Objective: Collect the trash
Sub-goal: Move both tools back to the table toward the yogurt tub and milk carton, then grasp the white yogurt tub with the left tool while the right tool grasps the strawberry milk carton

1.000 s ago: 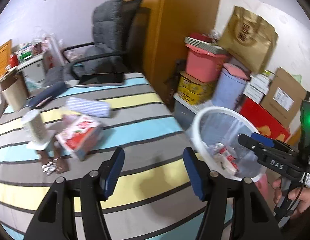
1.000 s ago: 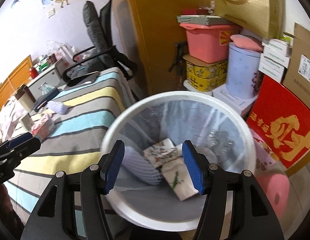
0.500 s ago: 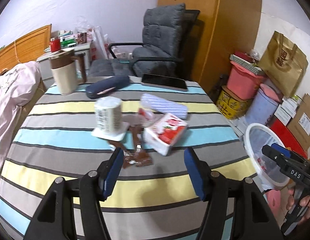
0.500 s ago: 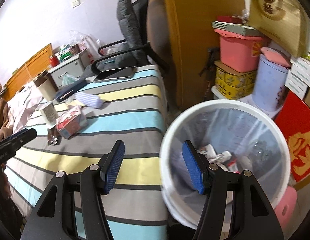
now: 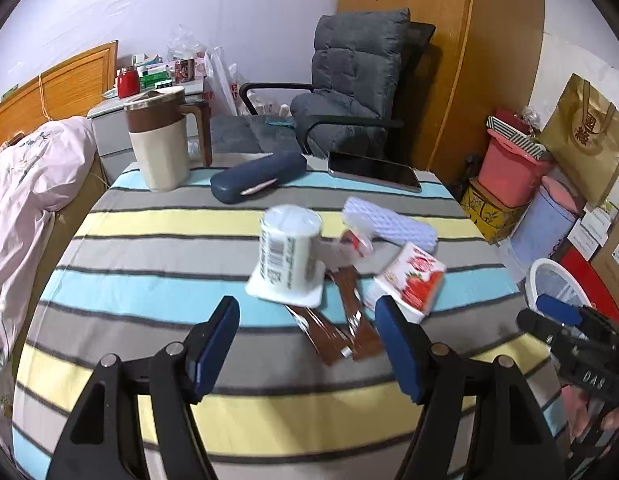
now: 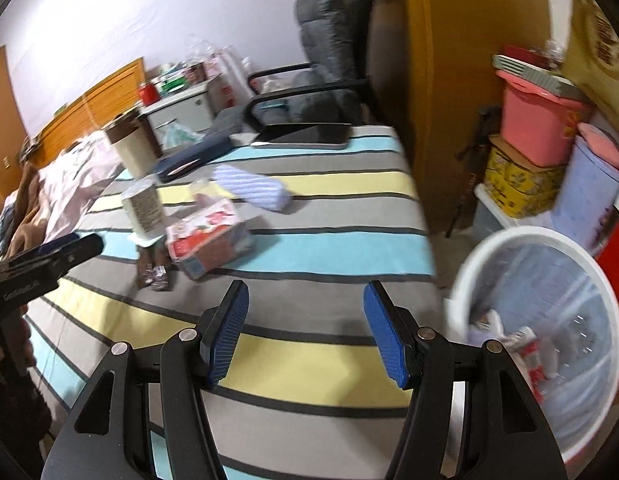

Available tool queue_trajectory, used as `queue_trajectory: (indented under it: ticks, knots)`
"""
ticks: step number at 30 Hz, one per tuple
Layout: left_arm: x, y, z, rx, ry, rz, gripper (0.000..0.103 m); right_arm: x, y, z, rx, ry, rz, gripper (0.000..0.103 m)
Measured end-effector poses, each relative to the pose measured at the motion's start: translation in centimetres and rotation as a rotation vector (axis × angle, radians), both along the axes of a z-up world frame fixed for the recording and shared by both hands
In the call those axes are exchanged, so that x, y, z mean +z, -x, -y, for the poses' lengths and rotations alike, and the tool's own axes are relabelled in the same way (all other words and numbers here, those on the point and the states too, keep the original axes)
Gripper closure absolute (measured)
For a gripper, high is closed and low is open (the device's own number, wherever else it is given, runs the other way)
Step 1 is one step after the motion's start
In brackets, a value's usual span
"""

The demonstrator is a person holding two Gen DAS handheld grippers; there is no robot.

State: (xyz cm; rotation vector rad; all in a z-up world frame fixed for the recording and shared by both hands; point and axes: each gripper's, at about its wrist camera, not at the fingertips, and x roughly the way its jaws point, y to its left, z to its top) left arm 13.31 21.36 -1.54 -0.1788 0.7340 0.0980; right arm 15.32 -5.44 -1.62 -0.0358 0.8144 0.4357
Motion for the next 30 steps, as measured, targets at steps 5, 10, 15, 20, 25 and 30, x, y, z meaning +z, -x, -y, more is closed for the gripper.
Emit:
queue_trajectory:
  ticks: [5,10,15,20,25,30]
  knots:
    - [-0.4,-1.9,-0.7,-0.024,-0.030,-0.024,0.031,-0.6,-0.8,-2.6,0.046,0.001,-0.030,0.041]
    - [-1.1,-3.6,-1.6,-0.030,-0.029,-0.039,0.031,-0.9,-1.1,-5.2,0.114,-0.004,-0.040,0.040]
    - [-1.4,-4.6,-1.9,-0.043,-0.024,-0.043,0.031,-1.5,-1.7,-7.5,0.158,0.040,-0.051,0.036]
    - [-2.0,-5.6,-2.1,-0.050,-0.022,-0.061,0.031,-1.9,-2.5,-7.2,0.133,0.072,-0.050,0.036]
    - [-2.5,-5.9,-2.5,-0.045,-0.013,-0.070,0.031,-2.1,-3.5,-4.7,0.057,0.078,-0.071,0.036]
    - [-2.8,-6.3,-2.6,-0.046,-0.006,-0.076,0.031,-2.0,-4.4,-1.8,-0.060,0.083,-0.074,0.036]
